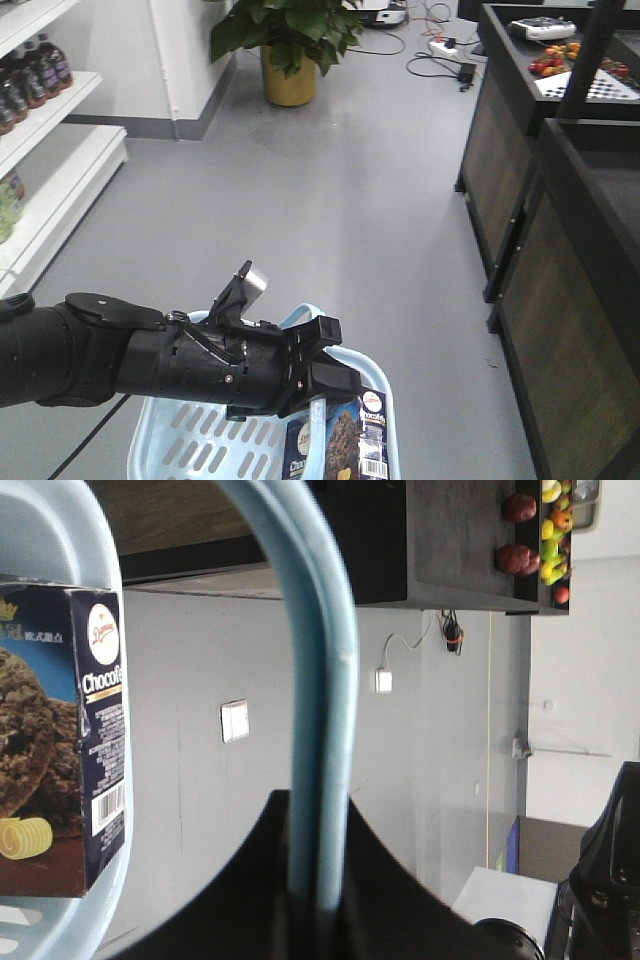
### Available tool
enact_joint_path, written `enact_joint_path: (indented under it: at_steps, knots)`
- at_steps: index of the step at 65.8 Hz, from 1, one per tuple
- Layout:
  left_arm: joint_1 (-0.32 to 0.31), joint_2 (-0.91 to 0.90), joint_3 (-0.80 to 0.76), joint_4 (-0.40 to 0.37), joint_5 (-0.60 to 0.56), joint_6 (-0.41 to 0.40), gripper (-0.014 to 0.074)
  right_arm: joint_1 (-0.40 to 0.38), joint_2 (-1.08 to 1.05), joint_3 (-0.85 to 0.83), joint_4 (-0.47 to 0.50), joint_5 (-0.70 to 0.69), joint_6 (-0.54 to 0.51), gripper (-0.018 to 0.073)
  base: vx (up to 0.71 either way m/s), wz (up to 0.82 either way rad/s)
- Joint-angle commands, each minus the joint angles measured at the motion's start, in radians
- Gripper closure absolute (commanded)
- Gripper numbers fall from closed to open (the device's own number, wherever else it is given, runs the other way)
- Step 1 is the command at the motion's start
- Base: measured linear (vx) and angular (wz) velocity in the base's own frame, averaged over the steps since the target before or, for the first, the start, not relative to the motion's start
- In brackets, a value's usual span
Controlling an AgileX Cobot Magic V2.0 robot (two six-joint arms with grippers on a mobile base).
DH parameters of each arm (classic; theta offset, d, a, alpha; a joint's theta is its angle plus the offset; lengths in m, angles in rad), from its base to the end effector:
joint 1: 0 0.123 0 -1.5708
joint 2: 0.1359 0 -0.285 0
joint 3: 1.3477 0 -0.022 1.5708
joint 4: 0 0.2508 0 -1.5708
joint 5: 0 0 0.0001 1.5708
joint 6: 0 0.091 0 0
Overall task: Left arm holds basket, right arm returns cookies
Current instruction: 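Turn the base past the potted plant, keeping the basket in left gripper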
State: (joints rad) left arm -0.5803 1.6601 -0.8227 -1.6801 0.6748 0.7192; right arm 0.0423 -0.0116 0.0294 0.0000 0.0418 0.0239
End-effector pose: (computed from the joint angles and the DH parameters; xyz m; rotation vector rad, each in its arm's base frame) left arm 0.2352 -0.2218 0.2020 -0.0957 2.5678 -1.4975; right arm 0.0568 0.0024 0.2001 -0.0142 1.5434 0.0525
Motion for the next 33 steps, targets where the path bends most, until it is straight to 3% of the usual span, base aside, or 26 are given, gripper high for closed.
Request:
enact_joint_path:
  at_steps: [1,33]
  knots:
    - [-0.001,-0.046,-0.028,-0.055,0.055,0.001,0.0603,0.001,-0.010,-0.001,0.000,-0.072,-0.002,0.0568,0.07,-0.29]
    - [-0.001,-0.046,-0.028,-0.055,0.055,0.001,0.0603,0.001,-0.010,-0.001,0.000,-0.072,-0.002,0.0568,0.09,-0.23]
